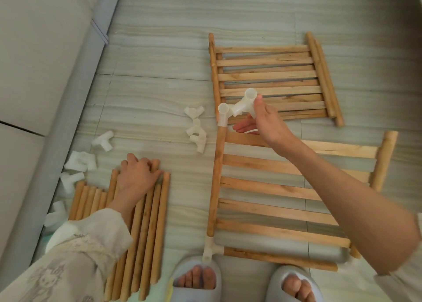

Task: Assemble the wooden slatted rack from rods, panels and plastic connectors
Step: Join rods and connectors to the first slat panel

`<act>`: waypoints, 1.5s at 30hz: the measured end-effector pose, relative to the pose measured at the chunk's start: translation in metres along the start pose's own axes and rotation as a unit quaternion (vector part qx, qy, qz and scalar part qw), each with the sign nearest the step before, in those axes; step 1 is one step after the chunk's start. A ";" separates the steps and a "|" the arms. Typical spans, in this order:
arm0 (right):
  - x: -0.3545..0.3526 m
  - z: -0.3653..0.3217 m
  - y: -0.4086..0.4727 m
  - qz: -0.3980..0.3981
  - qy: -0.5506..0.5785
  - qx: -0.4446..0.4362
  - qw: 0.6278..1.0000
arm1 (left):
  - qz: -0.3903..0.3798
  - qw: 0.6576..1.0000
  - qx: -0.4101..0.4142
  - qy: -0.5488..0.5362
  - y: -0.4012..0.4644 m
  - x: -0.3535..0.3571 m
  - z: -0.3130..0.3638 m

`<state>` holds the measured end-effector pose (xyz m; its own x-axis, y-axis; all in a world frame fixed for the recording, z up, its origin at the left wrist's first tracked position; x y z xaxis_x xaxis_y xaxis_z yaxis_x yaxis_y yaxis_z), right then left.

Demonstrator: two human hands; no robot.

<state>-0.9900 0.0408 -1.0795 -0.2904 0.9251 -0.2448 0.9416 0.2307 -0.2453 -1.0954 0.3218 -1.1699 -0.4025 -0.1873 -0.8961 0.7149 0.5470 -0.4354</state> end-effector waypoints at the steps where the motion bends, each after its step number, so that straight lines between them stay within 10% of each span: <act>1: 0.000 0.000 0.000 -0.003 0.004 0.000 1.000 | -0.013 1.000 0.002 0.013 0.000 0.002 0.001; 6: -0.004 -0.003 -0.001 -0.020 0.010 0.002 1.000 | 0.038 0.995 0.007 -0.091 -0.009 -0.002 0.012; 13: -0.016 -0.001 0.004 -0.036 0.123 0.101 0.987 | 0.063 0.904 0.052 -0.419 -0.006 -0.084 0.063; 17: -0.021 0.002 0.007 -0.028 0.209 0.129 0.969 | -0.110 0.719 0.018 -0.686 0.002 -0.131 0.119; 22: -0.024 0.007 0.009 -0.056 0.240 0.143 0.959 | -0.268 0.393 -0.051 -0.878 -0.009 -0.154 0.169; 25: -0.029 0.006 0.006 -0.096 0.255 0.151 0.950 | -0.269 0.321 -0.064 -0.906 -0.016 -0.149 0.175; 31: -0.045 0.008 -0.001 -0.031 0.387 0.207 0.898 | -0.293 0.349 -0.001 -0.890 -0.035 -0.131 0.169; 38: -0.043 0.015 0.000 0.016 0.473 0.210 0.856 | -0.294 0.598 0.105 -0.739 -0.047 -0.095 0.172; 45: -0.034 0.014 -0.006 0.132 0.454 0.165 0.865 | -0.260 0.634 0.023 -0.727 -0.050 -0.088 0.178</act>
<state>-0.9883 0.0039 -1.0833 0.3231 0.8221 0.4689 0.8115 0.0142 -0.5842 -0.9934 0.1656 -1.0847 0.3384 -0.9061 0.2537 0.7316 0.0838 -0.6766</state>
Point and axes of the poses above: each hand's wrist, its own y-axis towards the middle knuckle, its own x-axis out of the palm, z = x × y, the point moved 3 cm from there along y, towards the middle knuckle, and after that the axes turned 8 degrees about -x, right-handed, at the moved point
